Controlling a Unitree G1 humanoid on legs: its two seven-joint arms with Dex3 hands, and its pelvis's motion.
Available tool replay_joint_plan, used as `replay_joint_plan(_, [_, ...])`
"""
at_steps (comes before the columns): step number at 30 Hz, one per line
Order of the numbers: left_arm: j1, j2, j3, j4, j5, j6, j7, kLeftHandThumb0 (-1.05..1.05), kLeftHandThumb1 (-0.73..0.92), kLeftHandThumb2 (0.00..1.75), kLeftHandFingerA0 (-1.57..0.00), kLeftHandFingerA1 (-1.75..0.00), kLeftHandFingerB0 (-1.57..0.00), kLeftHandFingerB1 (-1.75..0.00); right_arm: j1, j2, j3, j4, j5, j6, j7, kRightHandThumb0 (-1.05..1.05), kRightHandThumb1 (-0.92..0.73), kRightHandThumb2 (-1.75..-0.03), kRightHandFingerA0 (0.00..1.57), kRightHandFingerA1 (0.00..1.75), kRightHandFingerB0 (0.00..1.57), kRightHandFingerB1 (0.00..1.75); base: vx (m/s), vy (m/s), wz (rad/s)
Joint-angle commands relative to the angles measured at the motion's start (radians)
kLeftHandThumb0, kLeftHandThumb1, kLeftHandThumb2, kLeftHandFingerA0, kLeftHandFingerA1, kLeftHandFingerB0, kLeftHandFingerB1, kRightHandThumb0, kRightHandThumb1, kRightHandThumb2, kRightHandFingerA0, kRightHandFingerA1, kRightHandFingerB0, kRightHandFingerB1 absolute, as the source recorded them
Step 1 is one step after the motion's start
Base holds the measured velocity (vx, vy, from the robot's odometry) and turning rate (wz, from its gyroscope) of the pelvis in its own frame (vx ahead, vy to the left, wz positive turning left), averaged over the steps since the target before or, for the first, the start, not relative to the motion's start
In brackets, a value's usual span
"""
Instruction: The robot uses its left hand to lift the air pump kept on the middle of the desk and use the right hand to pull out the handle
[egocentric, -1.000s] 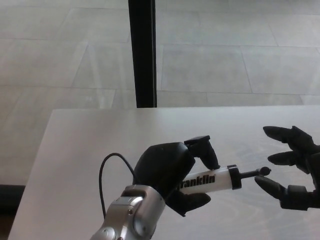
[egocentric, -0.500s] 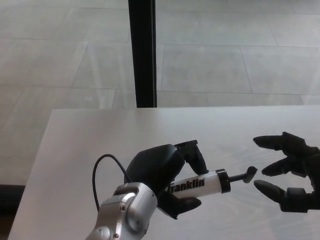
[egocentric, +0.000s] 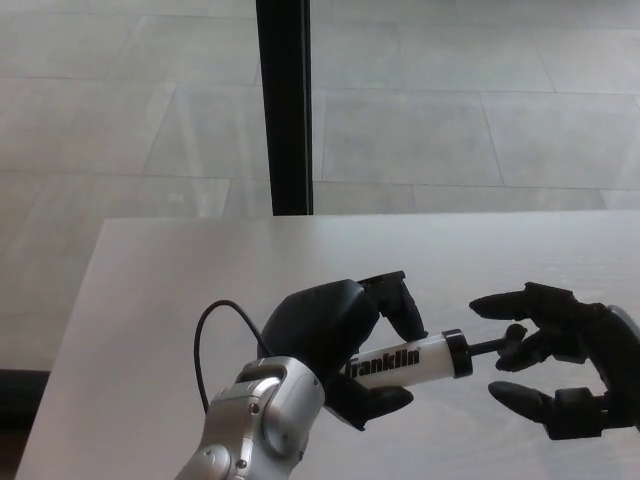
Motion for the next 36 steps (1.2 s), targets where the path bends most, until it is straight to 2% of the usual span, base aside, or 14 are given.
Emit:
replay_joint_plan(1, [0.001, 0.001, 0.005, -0.001, 0.010, 0.019, -0.001, -0.05, 0.49, 1.33, -0.96, -1.75, -0.83, -1.60, -0.018, 0.011, -0.021, 0.023, 0.006, -0.045, -0.016, -0.27, -0.71, -0.60, 0.97, 1.01, 0.76, 0.55, 0.00, 0.000, 0.00])
replay_joint_plan(2, [0.009, -0.002, 0.005, -0.001, 0.008, 0.018, 0.003, -0.03, 0.50, 1.34, -0.98, -1.75, -0.76, -1.68, -0.013, 0.025, -0.032, 0.013, 0.018, -0.042, -0.027, -0.20, -0.73, -0.66, 1.00, 1.24, 0.82, 0.63, 0.00, 0.000, 0.00])
replay_joint_plan(8, [0.014, 0.004, -0.004, 0.001, 0.018, 0.014, 0.004, -0.05, 0.52, 1.29, -0.98, -1.75, -0.83, -1.59, -0.019, 0.058, -0.062, 0.014, -0.003, -0.072, -0.073, -0.14, -0.72, -0.77, 1.02, 1.61, 0.88, 0.81, 0.00, 0.000, 0.00])
replay_joint_plan(9, [0.013, 0.001, -0.004, 0.002, 0.020, 0.019, 0.004, -0.04, 0.54, 1.24, -0.98, -1.75, -0.75, -1.70, -0.021, 0.059, -0.064, 0.018, -0.024, -0.078, -0.093, -0.14, -0.71, -0.79, 1.02, 1.59, 0.89, 0.85, 0.00, 0.000, 0.00])
replay_joint_plan(10, [0.015, 0.000, -0.003, 0.000, 0.018, 0.021, 0.002, -0.04, 0.53, 1.27, -0.96, -1.75, -0.82, -1.61, -0.025, 0.067, -0.068, 0.031, -0.034, -0.090, -0.114, -0.11, -0.69, -0.81, 0.97, 1.51, 0.89, 0.91, 0.00, 0.000, 0.00])
replay_joint_plan(13, [0.014, -0.001, -0.004, -0.001, 0.019, 0.023, 0.002, -0.02, 0.52, 1.30, -0.98, -1.75, -0.76, -1.69, -0.025, 0.075, -0.074, 0.034, -0.040, -0.091, -0.127, -0.11, -0.70, -0.82, 0.92, 1.56, 0.86, 1.04, 0.00, 0.000, 0.00])
replay_joint_plan(14, [0.014, -0.001, -0.004, -0.003, 0.020, 0.022, 0.001, -0.05, 0.52, 1.30, -0.97, -1.75, -0.82, -1.62, -0.023, 0.076, -0.074, 0.033, -0.049, -0.093, -0.137, -0.11, -0.69, -0.83, 0.92, 1.57, 0.85, 1.07, 0.00, 0.000, 0.00])
replay_joint_plan(15, [0.014, -0.003, -0.004, -0.005, 0.020, 0.025, 0.001, -0.03, 0.51, 1.31, -0.99, -1.75, -0.76, -1.71, -0.018, 0.083, -0.077, 0.022, -0.051, -0.079, -0.143, -0.10, -0.70, -0.86, 0.91, 1.59, 0.83, 1.14, 0.00, 0.000, 0.00])
replay_joint_plan(18, [0.014, -0.010, -0.001, -0.012, 0.017, 0.040, -0.006, -0.05, 0.54, 1.24, -0.98, -1.75, -0.74, -1.73, -0.015, 0.089, -0.079, 0.022, -0.059, -0.081, -0.155, -0.10, -0.70, -0.88, 0.90, 1.59, 0.82, 1.15, 0.00, 0.000, 0.00])
replay_joint_plan(19, [0.015, -0.011, 0.001, -0.005, 0.013, 0.024, 0.006, -0.06, 0.52, 1.27, -0.97, -1.75, -0.82, -1.63, -0.013, 0.092, -0.079, 0.024, -0.058, -0.082, -0.157, -0.10, -0.71, -0.86, 0.88, 1.60, 0.81, 1.16, 0.00, 0.000, 0.00])
replay_joint_plan(24, [-0.010, -0.029, -0.002, 0.007, 0.010, 0.022, 0.009, -0.07, 0.50, 1.31, -0.97, -1.75, -0.82, -1.58, -0.016, 0.091, -0.072, 0.050, -0.107, -0.115, -0.197, -0.09, -0.64, -0.89, 0.96, 1.55, 0.87, 1.14, 0.00, 0.000, 0.00])
replay_joint_plan(34, [-0.071, -0.095, 0.013, -0.014, 0.005, 0.067, -0.005, -0.06, 0.43, 1.42, -0.98, -1.75, -0.80, -1.67, -0.012, 0.081, -0.049, 0.085, -0.147, -0.144, -0.216, -0.13, -0.65, -0.85, 0.93, 1.55, 0.85, 1.07, 0.00, 0.000, 0.00])
replay_joint_plan(35, [-0.076, -0.101, 0.013, -0.006, 0.004, 0.066, 0.000, -0.06, 0.44, 1.48, -0.99, -1.75, -0.86, -1.49, -0.013, 0.079, -0.044, 0.088, -0.158, -0.153, -0.224, -0.15, -0.65, -0.84, 0.96, 1.57, 0.86, 1.05, 0.00, 0.000, 0.00])
replay_joint_plan(36, [-0.078, -0.103, 0.013, -0.004, 0.004, 0.067, -0.001, -0.07, 0.40, 1.44, -0.96, -1.75, -0.82, -1.60, -0.014, 0.078, -0.042, 0.091, -0.162, -0.159, -0.228, -0.15, -0.64, -0.85, 0.96, 1.57, 0.86, 1.07, 0.00, 0.000, 0.00])
